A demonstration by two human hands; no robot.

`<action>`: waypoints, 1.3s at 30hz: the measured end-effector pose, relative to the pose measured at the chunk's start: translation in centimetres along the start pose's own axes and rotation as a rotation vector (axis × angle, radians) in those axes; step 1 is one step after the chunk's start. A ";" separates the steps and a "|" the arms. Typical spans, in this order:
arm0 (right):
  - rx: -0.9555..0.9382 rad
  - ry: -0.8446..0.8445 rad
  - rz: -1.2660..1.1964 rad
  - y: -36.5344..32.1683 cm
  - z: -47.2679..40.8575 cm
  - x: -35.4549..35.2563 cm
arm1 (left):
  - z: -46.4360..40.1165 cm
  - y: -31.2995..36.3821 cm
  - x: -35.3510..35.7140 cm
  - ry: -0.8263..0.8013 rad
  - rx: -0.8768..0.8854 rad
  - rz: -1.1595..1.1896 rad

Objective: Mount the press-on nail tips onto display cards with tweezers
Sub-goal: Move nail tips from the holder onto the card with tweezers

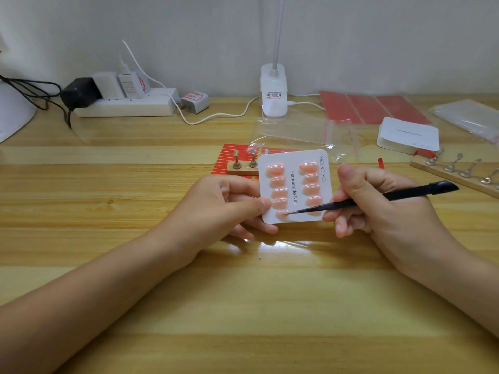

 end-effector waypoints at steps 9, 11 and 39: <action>0.000 0.004 0.004 0.0 -0.1 0.1 | 0.0 0.0 -0.1 -0.010 -0.017 0.032; 0.000 0.004 0.004 0.0 -0.1 0.0 | 0.0 0.0 -0.1 -0.019 -0.021 0.040; -0.046 0.015 0.041 -0.1 0.1 -0.1 | -0.2 -0.4 -0.2 0.012 -0.022 0.014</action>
Point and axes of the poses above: each hand's wrist, its own z-axis away from the middle knuckle, its own x-axis out of the palm, y = z × x, the point moved 5 cm from there along -z, towards the middle knuckle, and after that the axes turned 4 degrees about z, right-handed, at the moved point
